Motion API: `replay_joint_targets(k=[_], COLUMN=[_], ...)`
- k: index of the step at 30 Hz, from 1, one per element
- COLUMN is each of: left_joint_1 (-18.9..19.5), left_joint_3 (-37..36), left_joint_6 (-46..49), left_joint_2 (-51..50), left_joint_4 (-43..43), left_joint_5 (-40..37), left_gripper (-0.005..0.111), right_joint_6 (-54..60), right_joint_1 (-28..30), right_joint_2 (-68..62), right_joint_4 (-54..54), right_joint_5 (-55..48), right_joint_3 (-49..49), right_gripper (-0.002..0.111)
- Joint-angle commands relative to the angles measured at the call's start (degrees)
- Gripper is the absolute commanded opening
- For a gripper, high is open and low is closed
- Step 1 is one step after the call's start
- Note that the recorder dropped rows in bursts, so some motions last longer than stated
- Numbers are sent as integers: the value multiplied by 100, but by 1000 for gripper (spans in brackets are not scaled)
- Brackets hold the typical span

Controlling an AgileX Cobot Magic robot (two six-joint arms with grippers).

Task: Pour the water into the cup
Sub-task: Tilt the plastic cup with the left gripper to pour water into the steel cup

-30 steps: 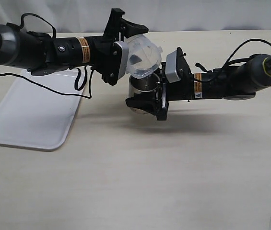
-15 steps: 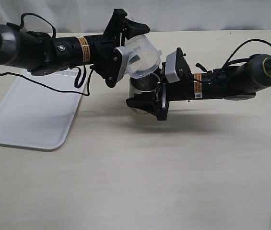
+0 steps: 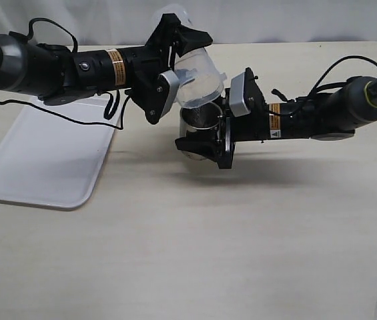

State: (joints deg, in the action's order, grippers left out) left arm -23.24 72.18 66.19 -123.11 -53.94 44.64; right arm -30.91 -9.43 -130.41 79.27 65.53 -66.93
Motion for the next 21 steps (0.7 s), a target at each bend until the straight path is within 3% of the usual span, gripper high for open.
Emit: replay_joint_targets(k=[1,21], left_joint_1=[-9,-9], left_joint_3=[59,59], left_joint_6=[284,572], left_joint_2=[92,92], left_joint_4=[57,57], left_joint_5=[152,138], left_gripper=[0,0], right_joint_6=[44,44], right_joint_1=[0,0], right_joint_2=[43,43], right_joint_4=[-43,-55], right_joint_5=[199,188], right_joint_3=[-33,-33], right_gripper=[4,4])
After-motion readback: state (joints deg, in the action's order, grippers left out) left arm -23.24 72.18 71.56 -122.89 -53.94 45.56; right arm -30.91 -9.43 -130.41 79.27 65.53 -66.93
